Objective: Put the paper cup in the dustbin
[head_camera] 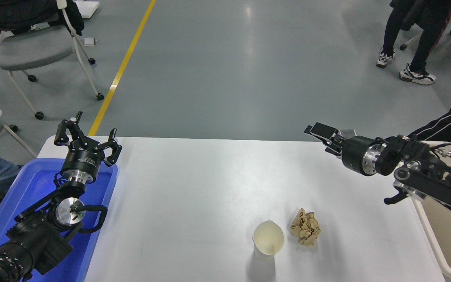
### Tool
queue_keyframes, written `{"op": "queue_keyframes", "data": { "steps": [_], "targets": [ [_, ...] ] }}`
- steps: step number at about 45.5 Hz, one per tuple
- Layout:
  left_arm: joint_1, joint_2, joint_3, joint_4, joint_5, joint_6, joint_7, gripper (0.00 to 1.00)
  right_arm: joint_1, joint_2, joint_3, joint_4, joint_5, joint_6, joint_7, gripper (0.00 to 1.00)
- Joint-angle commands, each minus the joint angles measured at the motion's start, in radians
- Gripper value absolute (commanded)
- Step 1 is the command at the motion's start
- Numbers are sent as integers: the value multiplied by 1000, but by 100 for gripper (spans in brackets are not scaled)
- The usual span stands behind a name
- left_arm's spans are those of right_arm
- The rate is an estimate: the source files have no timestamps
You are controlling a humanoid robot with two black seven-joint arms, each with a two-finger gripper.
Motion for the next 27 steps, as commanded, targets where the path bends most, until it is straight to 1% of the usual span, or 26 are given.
{"op": "queue_keyframes", "data": {
  "steps": [1,8,15,19,22,27],
  "targets": [
    [0,0,0,0,0,0,0,100,202,8,-261,62,-86,126,-14,99],
    [0,0,0,0,0,1,0,100,345,80,-402,79,-114,187,-6,99],
    [0,0,0,0,0,1,0,100,464,148,-501,109,-117,264,34,99],
    [0,0,0,0,0,0,0,100,524,195,-551,111,-124,280,41,99],
    [0,0,0,0,0,1,0,100,550,240,-597,111,-143,280,43,99],
    [0,0,0,0,0,0,0,100,538,312,-672,103,-186,280,41,99]
  ]
}}
